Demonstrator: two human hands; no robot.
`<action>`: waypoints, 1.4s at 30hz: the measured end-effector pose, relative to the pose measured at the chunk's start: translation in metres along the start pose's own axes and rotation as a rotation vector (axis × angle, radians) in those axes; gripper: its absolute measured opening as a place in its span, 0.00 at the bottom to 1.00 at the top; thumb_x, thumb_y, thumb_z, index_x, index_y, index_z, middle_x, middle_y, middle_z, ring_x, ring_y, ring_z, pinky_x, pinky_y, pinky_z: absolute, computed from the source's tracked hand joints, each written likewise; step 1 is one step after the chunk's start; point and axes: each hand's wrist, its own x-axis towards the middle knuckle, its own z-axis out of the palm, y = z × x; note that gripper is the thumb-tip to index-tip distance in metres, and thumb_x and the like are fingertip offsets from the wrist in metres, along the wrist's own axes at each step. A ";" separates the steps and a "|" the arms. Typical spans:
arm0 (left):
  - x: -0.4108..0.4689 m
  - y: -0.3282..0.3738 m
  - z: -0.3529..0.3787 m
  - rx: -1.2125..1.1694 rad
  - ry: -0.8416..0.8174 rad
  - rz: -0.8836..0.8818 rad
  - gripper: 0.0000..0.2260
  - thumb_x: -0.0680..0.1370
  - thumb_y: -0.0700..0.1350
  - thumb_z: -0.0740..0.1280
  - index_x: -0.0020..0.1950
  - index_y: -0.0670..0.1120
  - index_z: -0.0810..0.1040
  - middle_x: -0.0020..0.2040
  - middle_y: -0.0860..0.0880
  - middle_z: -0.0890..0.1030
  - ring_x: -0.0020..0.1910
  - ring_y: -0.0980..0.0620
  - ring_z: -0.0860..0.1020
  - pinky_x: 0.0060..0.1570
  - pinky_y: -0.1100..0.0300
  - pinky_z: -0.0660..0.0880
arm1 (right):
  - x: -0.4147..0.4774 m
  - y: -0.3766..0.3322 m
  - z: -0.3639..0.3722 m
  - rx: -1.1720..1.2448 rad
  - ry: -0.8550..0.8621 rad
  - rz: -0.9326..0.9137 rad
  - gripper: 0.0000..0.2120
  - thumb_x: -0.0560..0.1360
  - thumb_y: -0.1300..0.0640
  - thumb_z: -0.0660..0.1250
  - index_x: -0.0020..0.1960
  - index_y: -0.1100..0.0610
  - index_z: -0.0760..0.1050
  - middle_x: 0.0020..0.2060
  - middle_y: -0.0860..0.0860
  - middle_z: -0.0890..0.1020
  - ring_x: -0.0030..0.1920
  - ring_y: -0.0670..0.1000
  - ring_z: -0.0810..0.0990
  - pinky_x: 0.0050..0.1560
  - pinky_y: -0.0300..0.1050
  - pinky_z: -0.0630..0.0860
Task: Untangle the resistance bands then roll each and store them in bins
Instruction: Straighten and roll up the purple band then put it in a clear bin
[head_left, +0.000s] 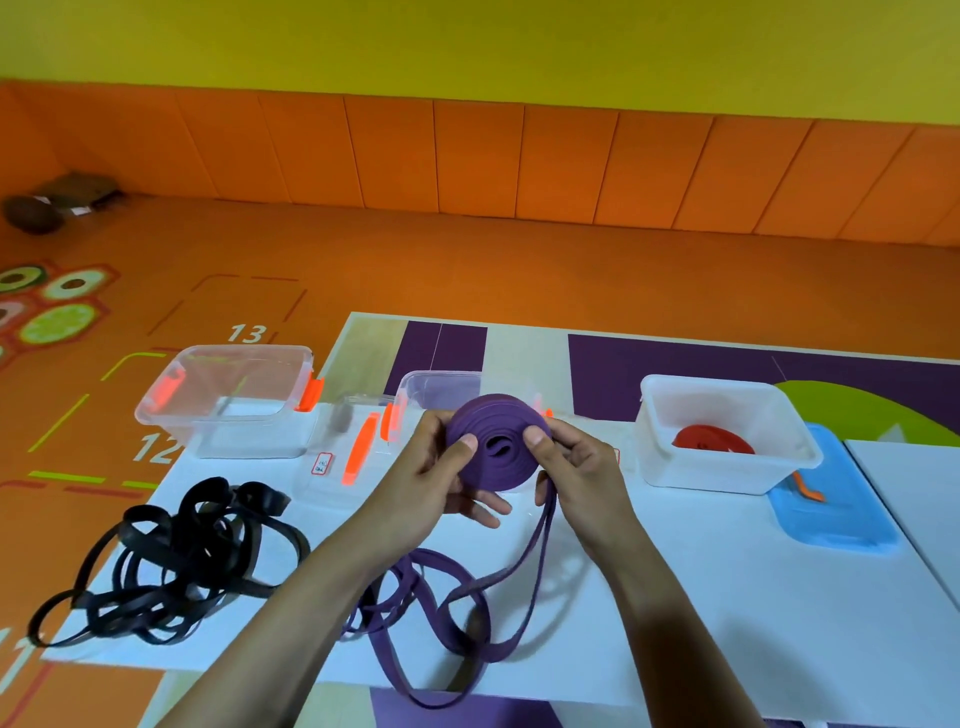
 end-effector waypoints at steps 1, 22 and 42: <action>0.000 0.000 0.000 0.051 0.011 -0.038 0.04 0.87 0.41 0.56 0.61 0.45 0.68 0.55 0.40 0.82 0.37 0.37 0.84 0.33 0.49 0.81 | 0.000 0.000 -0.001 -0.020 -0.011 0.000 0.08 0.80 0.53 0.68 0.57 0.49 0.83 0.35 0.42 0.84 0.28 0.50 0.72 0.32 0.37 0.74; -0.005 0.009 -0.024 0.619 -0.065 0.229 0.08 0.83 0.52 0.66 0.60 0.55 0.73 0.48 0.53 0.83 0.36 0.49 0.85 0.43 0.48 0.82 | -0.004 -0.012 -0.018 -0.097 -0.128 -0.070 0.04 0.76 0.59 0.74 0.49 0.51 0.85 0.37 0.44 0.84 0.34 0.42 0.78 0.35 0.40 0.77; 0.003 0.003 -0.020 0.705 0.191 0.108 0.16 0.77 0.53 0.73 0.63 0.59 0.75 0.55 0.58 0.81 0.32 0.54 0.80 0.41 0.55 0.81 | 0.003 -0.008 -0.014 -0.121 -0.043 -0.088 0.07 0.79 0.57 0.70 0.54 0.46 0.83 0.46 0.37 0.85 0.47 0.38 0.81 0.48 0.30 0.74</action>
